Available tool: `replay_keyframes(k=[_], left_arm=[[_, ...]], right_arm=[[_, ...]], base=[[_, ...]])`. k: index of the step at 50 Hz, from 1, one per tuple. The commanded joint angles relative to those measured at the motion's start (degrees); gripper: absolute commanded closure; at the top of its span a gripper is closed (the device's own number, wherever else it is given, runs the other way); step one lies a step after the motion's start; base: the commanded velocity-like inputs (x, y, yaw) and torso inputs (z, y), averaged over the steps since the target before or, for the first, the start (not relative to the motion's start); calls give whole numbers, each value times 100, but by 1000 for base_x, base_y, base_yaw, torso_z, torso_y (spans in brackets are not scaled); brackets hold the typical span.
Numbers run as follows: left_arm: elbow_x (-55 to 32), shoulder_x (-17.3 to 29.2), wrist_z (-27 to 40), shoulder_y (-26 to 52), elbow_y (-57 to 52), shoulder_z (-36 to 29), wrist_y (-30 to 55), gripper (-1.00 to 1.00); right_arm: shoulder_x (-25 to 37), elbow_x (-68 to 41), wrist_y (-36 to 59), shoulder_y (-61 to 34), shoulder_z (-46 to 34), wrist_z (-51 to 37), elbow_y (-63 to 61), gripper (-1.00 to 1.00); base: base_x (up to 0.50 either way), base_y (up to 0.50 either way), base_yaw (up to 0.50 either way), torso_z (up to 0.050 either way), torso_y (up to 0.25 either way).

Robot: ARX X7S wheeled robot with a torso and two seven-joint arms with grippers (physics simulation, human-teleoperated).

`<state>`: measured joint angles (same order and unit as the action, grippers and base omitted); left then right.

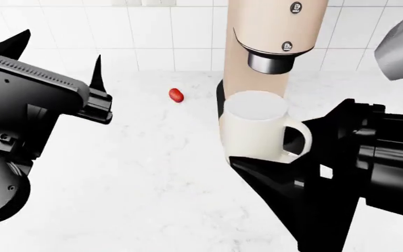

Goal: A wet mug is on the counter and needs to be dried. Pick it up and place it upside down in the open cabinet.

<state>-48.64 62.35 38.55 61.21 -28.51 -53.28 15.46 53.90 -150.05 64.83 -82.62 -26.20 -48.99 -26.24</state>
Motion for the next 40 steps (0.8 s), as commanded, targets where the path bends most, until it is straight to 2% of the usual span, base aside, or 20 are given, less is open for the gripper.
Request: replay_keyframes(k=[1,11,40], left_arm=[[-881,4,-83,26,55,122,204,-100],[-1520,40,-172,45,35,191,343,-100],[-2016,-4,9,-140,212,233,363,-100]], right_arm=[[-44,-648,-147,-1202,-562,-567,208,100],[-220,-1062,-204,-2033,-957,-943,476,100],[-900,-1400,154,-3905,-1761,-1586,2221,100]], base=[[0,0,0,0,0],[0,0,0,0,1],[0,0,0,0,0]])
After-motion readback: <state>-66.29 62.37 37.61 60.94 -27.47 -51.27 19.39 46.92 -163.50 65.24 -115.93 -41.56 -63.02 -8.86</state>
